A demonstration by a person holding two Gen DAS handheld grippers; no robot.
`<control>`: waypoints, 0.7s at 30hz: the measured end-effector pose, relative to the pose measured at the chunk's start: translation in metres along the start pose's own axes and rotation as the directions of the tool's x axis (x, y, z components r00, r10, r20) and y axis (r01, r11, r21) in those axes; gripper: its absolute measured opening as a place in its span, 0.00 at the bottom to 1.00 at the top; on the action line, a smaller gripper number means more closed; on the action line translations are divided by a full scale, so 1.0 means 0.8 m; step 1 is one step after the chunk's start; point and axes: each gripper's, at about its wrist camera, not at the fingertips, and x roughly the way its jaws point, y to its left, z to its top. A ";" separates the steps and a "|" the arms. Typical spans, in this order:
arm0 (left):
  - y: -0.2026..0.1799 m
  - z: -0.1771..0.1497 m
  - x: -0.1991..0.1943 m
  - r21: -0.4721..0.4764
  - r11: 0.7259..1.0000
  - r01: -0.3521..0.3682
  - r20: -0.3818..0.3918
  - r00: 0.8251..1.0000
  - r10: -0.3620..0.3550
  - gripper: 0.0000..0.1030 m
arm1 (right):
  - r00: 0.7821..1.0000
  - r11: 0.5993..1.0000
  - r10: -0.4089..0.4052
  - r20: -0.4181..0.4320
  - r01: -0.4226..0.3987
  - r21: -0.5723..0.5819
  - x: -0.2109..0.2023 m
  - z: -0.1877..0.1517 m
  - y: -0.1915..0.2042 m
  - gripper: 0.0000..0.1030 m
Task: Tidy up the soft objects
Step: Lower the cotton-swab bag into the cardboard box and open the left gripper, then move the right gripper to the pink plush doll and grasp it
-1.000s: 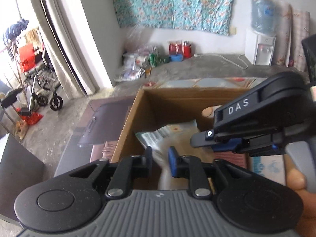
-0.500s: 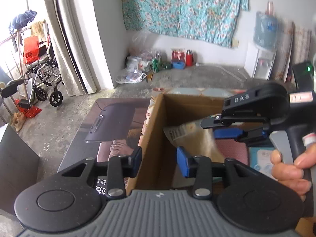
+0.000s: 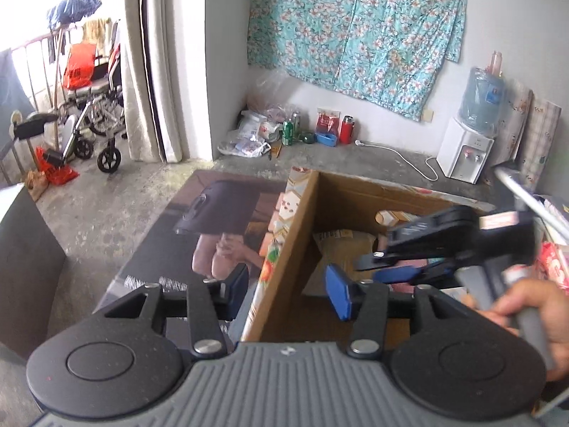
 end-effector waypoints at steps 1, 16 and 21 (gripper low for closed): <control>0.002 -0.004 -0.002 -0.006 1.000 0.000 -0.004 1.000 0.000 0.48 | 1.000 1.000 -0.001 0.009 0.001 0.000 0.002 -0.002 0.000 0.31; -0.068 -0.068 -0.076 0.021 0.979 0.203 0.066 0.977 -0.204 0.69 | 0.958 0.986 0.113 0.263 -0.074 -0.152 -0.232 -0.113 -0.023 0.58; -0.127 -0.098 -0.105 0.092 0.954 0.285 0.061 0.955 -0.291 0.76 | 0.934 0.993 0.083 0.346 -0.049 -0.106 -0.320 -0.175 -0.085 0.61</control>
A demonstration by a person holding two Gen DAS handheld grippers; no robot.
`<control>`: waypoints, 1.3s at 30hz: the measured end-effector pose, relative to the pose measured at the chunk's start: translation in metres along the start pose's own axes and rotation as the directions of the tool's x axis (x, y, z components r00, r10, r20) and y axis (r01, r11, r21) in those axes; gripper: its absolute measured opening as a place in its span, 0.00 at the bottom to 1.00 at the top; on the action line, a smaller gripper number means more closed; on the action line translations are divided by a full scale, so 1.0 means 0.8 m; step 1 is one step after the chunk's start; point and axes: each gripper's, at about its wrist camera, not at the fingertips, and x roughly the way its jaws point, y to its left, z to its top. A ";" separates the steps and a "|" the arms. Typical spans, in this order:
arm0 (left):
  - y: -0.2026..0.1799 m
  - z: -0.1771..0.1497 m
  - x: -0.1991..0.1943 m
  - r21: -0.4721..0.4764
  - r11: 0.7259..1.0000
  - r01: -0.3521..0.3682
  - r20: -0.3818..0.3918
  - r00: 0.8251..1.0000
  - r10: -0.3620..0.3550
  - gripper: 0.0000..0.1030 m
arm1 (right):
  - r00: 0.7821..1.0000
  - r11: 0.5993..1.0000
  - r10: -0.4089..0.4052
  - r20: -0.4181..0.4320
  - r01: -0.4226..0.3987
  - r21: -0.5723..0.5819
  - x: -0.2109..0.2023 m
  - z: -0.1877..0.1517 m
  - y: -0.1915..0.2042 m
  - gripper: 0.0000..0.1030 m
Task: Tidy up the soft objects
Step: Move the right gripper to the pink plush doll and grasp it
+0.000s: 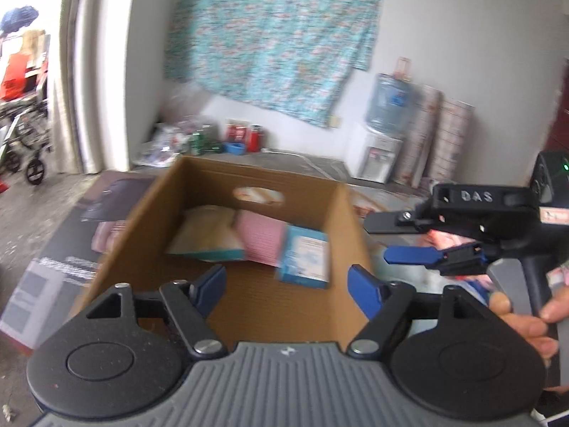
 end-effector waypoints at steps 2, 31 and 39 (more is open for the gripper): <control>-0.031 -0.011 -0.007 0.023 0.999 0.033 0.010 0.999 -0.033 0.79 | 0.999 0.999 -0.032 0.038 0.032 0.006 -0.042 -0.016 -0.023 0.64; -0.376 -0.044 0.166 0.233 0.921 0.314 -0.128 0.948 -0.291 0.66 | 0.910 0.917 -0.390 0.141 0.398 -0.027 -0.265 0.118 -0.254 0.76; -0.396 -0.037 0.244 0.187 0.933 0.307 -0.232 0.937 -0.261 0.51 | 0.860 0.866 -0.500 -0.107 0.491 -0.095 -0.148 0.178 -0.324 0.79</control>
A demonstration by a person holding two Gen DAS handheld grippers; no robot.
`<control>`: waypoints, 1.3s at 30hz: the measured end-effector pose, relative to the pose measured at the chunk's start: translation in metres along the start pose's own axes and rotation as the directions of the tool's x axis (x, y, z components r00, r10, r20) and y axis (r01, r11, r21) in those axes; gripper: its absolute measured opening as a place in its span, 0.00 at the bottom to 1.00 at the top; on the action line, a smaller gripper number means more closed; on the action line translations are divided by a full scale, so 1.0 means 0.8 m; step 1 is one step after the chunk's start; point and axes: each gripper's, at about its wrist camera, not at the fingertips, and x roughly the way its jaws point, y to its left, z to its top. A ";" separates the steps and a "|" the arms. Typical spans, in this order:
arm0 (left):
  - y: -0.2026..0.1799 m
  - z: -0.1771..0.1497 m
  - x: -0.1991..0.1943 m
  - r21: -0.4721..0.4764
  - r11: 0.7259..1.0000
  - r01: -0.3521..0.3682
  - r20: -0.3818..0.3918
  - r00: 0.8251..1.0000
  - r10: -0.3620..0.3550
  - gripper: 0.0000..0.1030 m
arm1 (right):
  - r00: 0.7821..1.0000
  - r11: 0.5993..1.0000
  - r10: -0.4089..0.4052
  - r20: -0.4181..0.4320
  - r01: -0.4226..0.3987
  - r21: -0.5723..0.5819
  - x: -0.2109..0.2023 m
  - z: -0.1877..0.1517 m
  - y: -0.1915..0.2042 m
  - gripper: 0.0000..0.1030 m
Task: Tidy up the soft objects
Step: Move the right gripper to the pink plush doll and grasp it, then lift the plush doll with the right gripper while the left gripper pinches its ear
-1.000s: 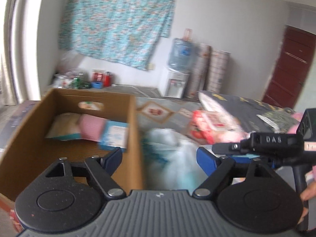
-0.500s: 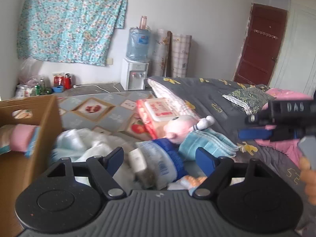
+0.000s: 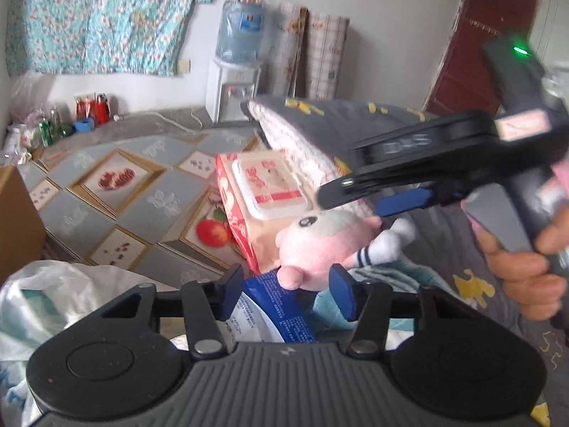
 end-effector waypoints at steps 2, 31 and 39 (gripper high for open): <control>0.001 -0.004 0.011 0.004 1.000 -0.002 -0.026 1.000 0.003 0.50 | 0.999 0.999 -0.035 -0.038 0.034 -0.021 0.021 0.001 0.002 0.82; 0.077 -0.022 -0.134 -0.208 0.977 0.051 0.096 0.995 -0.031 0.49 | 0.896 0.925 0.349 0.274 -0.281 -0.257 -0.081 -0.088 0.027 0.71; 0.133 -0.004 -0.142 -0.505 0.827 0.247 0.139 0.969 -0.204 0.49 | 0.832 0.861 0.479 0.279 -0.384 -0.333 -0.112 -0.131 0.061 0.71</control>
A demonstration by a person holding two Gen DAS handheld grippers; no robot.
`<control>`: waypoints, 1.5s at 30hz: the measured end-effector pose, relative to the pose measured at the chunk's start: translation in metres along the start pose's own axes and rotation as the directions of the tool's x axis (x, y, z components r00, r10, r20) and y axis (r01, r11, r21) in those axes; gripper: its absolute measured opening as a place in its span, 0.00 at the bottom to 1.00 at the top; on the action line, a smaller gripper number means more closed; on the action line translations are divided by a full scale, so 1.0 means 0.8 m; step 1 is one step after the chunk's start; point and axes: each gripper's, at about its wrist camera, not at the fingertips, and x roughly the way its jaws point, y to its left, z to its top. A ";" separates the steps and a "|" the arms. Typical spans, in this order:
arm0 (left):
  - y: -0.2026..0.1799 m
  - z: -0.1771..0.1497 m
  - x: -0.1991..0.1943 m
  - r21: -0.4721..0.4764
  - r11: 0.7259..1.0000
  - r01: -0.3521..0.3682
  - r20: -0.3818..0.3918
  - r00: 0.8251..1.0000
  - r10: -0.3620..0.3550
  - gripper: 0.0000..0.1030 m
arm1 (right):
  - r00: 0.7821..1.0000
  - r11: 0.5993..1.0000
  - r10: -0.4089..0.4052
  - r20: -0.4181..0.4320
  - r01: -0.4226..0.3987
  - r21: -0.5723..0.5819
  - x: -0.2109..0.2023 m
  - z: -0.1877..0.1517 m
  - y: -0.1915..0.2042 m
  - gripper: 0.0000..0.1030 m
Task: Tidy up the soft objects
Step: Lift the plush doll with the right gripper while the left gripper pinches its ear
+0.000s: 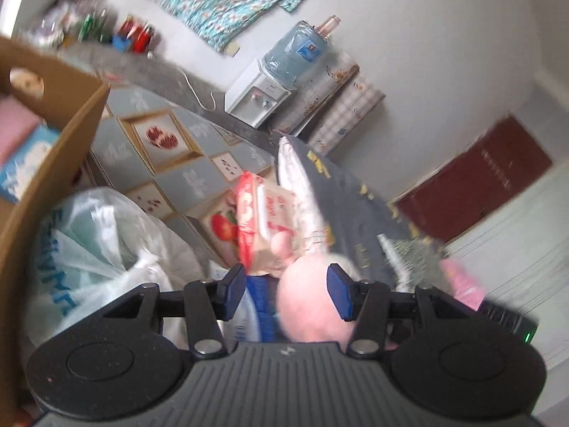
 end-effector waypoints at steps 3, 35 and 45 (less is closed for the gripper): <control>0.007 0.002 0.002 -0.065 0.998 0.018 -0.004 1.000 -0.018 0.49 | 0.999 0.999 0.050 0.020 -0.049 -0.016 -0.014 -0.004 0.022 0.71; 0.128 0.082 -0.205 0.068 0.872 -0.484 0.303 0.843 0.444 0.09 | 0.971 0.869 0.133 -0.200 -0.211 -0.448 0.235 0.014 0.397 0.71; 0.237 0.152 -0.184 0.051 0.804 -0.593 0.266 0.784 0.561 0.09 | 0.918 0.825 -0.049 -0.393 -0.185 -0.534 0.467 -0.001 0.448 0.68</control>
